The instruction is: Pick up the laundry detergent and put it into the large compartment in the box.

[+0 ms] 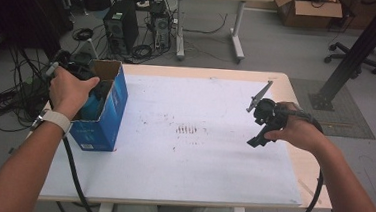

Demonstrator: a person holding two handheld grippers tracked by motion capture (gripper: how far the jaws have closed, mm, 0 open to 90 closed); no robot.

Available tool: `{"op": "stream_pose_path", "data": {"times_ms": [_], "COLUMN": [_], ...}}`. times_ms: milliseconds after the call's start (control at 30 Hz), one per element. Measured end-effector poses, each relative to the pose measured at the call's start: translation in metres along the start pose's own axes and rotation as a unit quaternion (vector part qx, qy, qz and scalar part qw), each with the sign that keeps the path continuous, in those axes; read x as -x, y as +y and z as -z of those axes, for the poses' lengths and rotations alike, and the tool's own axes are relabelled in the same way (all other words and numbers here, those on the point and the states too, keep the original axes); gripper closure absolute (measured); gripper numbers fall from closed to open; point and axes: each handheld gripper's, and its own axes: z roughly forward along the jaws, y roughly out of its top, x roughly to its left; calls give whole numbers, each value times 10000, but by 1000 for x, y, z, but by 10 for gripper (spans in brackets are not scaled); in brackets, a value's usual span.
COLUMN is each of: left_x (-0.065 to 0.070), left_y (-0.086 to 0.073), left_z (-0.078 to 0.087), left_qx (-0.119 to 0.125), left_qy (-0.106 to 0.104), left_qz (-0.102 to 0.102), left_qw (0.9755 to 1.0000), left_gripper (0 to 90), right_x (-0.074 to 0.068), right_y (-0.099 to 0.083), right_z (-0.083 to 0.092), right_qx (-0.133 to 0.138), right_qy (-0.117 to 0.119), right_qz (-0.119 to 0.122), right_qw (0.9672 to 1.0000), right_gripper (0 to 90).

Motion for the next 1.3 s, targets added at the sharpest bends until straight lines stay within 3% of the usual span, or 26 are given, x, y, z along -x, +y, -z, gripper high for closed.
{"op": "stream_pose_path", "data": {"times_ms": [600, 1167, 1300], "left_x": [-1, -1, -1], "left_y": [-6, -4, -4], "left_z": [-23, -24, -19], "left_qx": [-7, -8, -5], "left_qy": [-137, -194, -217], "left_qz": [-3, -69, -74], "left_qw": [9999, 9998, 9997], "left_gripper": [371, 363, 312], "right_x": [1, 1, 1], "right_y": [0, 1, 1], "right_z": [-3, -5, -5], "right_qx": [-32, -39, -35], "right_qy": [20, 39, 37], "right_qz": [-11, 4, -6], "right_qw": [10000, 10000, 10000], "right_gripper": [137, 137, 137]}}
